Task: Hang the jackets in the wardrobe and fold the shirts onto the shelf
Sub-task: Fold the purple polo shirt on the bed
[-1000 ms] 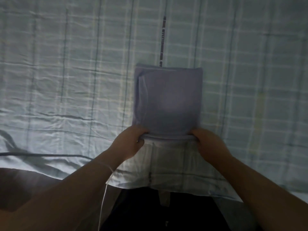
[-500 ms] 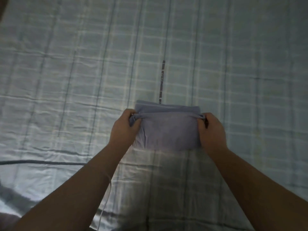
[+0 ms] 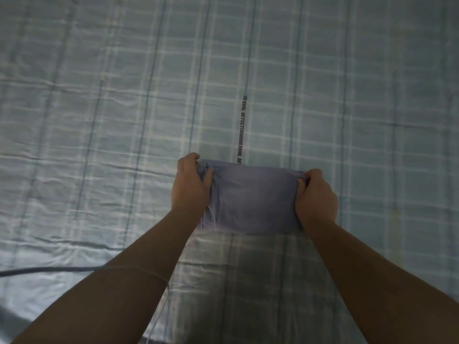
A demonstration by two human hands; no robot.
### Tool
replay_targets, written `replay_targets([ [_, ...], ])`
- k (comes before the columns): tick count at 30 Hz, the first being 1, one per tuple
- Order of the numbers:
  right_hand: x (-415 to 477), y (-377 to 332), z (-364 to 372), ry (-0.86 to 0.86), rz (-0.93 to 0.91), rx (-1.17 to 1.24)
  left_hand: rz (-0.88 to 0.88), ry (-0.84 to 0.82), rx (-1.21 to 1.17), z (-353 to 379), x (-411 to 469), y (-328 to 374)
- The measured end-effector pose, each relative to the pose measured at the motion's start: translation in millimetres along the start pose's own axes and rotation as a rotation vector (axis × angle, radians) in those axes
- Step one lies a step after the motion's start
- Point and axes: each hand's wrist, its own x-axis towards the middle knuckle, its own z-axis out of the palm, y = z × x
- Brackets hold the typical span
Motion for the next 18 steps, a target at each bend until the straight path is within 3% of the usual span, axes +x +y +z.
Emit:
replay_targets([
  [2, -3, 2, -2, -0.009, 0.039, -0.024, 0.068, 0.060, 0.069, 0, -11, 0],
  [4, -7, 4, -3, -0.021, 0.071, -0.010, 0.250, 0.081, 0.253, 2, -28, -3],
  [6, -11, 3, -5, 0.033, 0.073, 0.024, 0.463, -0.002, 0.359, 7, -46, -7],
  [8, -18, -3, -8, 0.193, -0.088, 0.008, 0.592, -0.106, 0.406, 14, -62, -7],
  [10, -32, -18, -11, 0.235, -0.373, -0.040, 0.600, -0.160, 0.476, 23, -69, -10],
  [12, -49, -30, -7, 0.112, -0.602, -0.136, 0.568, -0.192, 0.546, 33, -66, -15],
  [15, -58, -28, 13, -0.032, -0.663, -0.309, 0.535, -0.204, 0.595, 44, -51, -24],
  [18, -46, -12, 31, -0.066, -0.654, -0.387, 0.542, -0.178, 0.622, 52, -40, -28],
])
